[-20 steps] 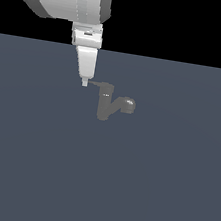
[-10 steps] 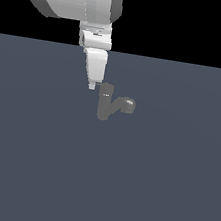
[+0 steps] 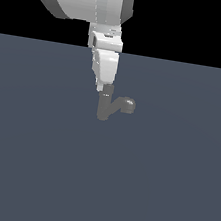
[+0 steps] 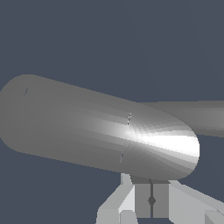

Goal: Turn on the faucet by rotating a designated handle.

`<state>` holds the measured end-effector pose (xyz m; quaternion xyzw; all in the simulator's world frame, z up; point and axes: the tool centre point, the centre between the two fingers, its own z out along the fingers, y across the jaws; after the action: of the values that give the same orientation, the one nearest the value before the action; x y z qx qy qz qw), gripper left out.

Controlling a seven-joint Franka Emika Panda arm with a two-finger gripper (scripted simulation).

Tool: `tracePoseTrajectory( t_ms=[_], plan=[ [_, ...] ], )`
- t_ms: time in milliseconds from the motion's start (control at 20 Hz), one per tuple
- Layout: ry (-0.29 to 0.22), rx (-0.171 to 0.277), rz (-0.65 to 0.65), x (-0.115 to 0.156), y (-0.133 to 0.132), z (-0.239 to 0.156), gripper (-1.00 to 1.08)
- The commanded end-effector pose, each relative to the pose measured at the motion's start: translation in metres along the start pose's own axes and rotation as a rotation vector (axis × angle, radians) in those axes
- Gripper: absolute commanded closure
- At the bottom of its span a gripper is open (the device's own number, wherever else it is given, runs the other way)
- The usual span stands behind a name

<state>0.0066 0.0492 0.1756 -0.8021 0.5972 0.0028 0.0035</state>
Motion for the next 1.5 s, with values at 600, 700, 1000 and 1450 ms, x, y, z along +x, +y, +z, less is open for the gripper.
tracePoseTrajectory(
  t_ms=[600,700,1000,1450],
  plan=[
    [-0.002,0.001,0.005,0.052,-0.004,0.000,1.08],
    [-0.001,0.001,0.008,0.060,-0.007,0.000,1.08],
    [0.002,0.000,0.019,0.082,-0.014,0.001,1.08],
    [0.006,-0.001,0.034,0.115,-0.025,0.001,1.08]
  ],
)
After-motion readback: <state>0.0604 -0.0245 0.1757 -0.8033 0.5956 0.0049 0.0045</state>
